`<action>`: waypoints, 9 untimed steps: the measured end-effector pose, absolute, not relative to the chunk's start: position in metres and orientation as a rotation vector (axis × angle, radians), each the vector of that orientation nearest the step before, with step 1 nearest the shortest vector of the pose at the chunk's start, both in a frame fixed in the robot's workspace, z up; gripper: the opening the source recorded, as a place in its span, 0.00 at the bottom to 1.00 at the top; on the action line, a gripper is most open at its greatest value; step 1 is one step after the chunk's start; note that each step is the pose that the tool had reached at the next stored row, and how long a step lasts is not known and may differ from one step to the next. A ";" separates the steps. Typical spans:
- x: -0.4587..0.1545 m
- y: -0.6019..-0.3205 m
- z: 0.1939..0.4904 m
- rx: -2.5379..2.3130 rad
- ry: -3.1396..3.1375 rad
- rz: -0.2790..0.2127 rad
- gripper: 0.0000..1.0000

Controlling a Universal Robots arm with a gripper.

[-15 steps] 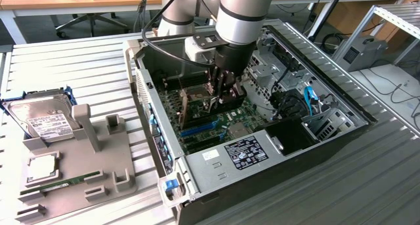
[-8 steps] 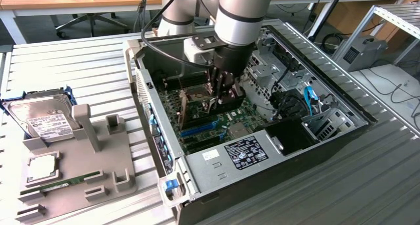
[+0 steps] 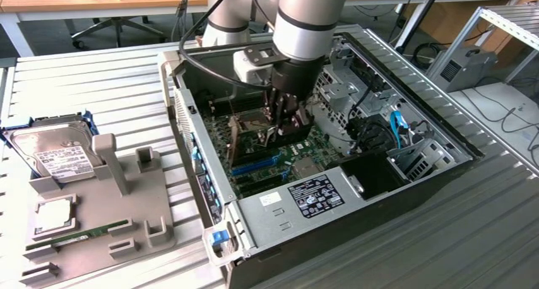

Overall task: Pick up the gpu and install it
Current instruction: 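Insert the gpu into the slot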

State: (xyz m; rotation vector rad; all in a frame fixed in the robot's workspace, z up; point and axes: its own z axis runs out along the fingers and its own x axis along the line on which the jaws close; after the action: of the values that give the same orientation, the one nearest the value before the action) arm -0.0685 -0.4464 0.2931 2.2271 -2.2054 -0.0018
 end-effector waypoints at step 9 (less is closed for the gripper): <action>-0.077 -0.446 0.291 2.227 -2.205 -0.002 0.26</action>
State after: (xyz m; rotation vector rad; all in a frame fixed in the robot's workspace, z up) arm -0.0775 -0.4462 0.2909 2.2270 -2.2054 -0.0018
